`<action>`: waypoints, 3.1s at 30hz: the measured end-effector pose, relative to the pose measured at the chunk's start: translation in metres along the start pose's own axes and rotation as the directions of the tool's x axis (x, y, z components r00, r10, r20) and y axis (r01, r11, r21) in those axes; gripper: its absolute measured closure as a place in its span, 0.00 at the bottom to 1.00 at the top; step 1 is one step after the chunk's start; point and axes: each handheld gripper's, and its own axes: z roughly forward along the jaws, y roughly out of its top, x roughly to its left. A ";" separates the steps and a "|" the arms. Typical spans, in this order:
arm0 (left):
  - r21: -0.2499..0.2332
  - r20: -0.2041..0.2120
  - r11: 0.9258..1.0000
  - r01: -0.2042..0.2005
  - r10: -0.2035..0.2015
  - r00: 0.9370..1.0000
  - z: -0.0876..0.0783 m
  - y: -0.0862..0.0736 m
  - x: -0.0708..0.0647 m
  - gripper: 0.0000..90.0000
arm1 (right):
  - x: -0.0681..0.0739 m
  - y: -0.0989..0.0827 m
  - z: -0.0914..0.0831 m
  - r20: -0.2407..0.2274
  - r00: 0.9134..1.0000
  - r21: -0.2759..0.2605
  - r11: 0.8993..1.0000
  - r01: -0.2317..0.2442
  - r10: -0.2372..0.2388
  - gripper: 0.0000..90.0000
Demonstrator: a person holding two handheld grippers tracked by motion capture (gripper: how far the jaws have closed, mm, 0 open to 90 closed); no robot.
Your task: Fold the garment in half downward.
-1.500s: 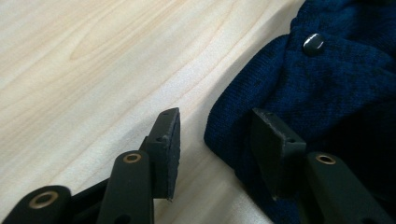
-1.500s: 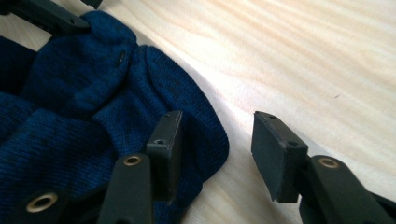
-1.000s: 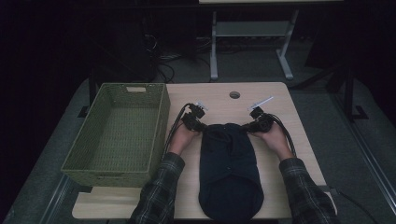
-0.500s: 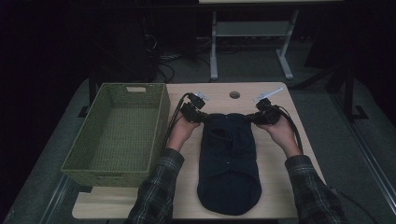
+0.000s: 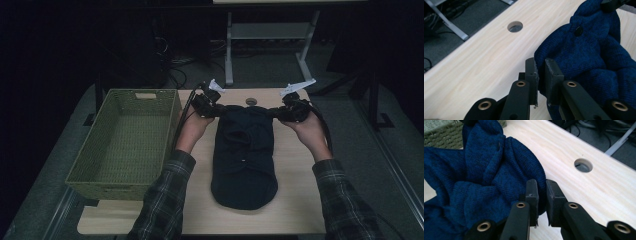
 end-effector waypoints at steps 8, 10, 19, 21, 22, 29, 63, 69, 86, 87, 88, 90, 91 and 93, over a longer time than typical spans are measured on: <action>-0.031 -0.012 0.999 -0.018 0.017 1.000 -0.012 0.000 -0.008 0.91 | 0.011 0.009 -0.011 0.057 0.998 -0.046 0.999 0.029 -0.027 0.90; -0.040 -0.002 0.999 -0.012 0.012 1.000 -0.013 -0.007 -0.012 0.90 | 0.018 0.002 -0.012 0.061 0.997 -0.057 0.997 0.045 -0.041 0.90; -0.035 0.037 0.998 -0.053 0.054 0.998 -0.018 -0.033 -0.035 0.90 | 0.046 -0.032 -0.017 0.047 0.996 -0.070 0.995 0.073 -0.070 0.90; -0.031 0.041 0.998 -0.060 0.061 0.997 -0.018 -0.037 -0.038 0.90 | 0.049 -0.036 -0.019 0.043 0.996 -0.071 0.995 0.075 -0.072 0.89; -0.034 0.044 0.998 -0.059 0.061 0.997 -0.019 -0.039 -0.040 0.90 | 0.051 -0.039 -0.020 0.040 0.996 -0.074 0.994 0.080 -0.077 0.89; -0.033 0.066 0.997 -0.065 0.067 0.996 -0.023 -0.049 -0.051 0.89 | 0.063 -0.050 -0.025 0.018 0.997 -0.076 0.994 0.075 -0.074 0.88; 0.019 0.287 0.999 -0.046 0.039 0.957 -0.041 -0.102 -0.083 0.88 | 0.114 -0.112 -0.039 -0.125 0.989 -0.046 0.996 0.072 -0.078 0.85; 0.036 0.314 0.998 -0.049 0.035 0.949 -0.041 -0.114 -0.093 0.88 | 0.124 -0.125 -0.037 -0.145 0.987 -0.021 0.997 0.072 -0.075 0.85; 0.108 0.367 0.992 -0.072 0.028 0.930 -0.039 -0.149 -0.125 0.88 | 0.150 -0.157 -0.035 -0.210 0.973 0.019 0.995 0.098 -0.092 0.79; 0.121 0.367 0.989 -0.084 0.034 0.930 -0.038 -0.151 -0.128 0.88 | 0.151 -0.158 -0.034 -0.214 0.973 0.023 0.995 0.096 -0.089 0.79; 0.123 0.369 0.989 -0.087 0.036 0.929 -0.036 -0.154 -0.131 0.88 | 0.153 -0.160 -0.034 -0.219 0.971 0.029 0.994 0.104 -0.095 0.79; 0.133 0.370 0.986 -0.096 0.041 0.928 -0.035 -0.157 -0.135 0.88 | 0.155 -0.164 -0.032 -0.226 0.970 0.041 0.994 0.105 -0.093 0.79; 0.136 0.371 0.985 -0.102 0.045 0.928 -0.034 -0.158 -0.136 0.88 | 0.156 -0.166 -0.032 -0.230 0.968 0.044 0.993 0.110 -0.097 0.78; 0.134 0.369 0.986 -0.098 0.042 0.928 -0.036 -0.158 -0.137 0.88 | 0.158 -0.168 -0.031 -0.235 0.968 0.051 0.993 0.107 -0.093 0.77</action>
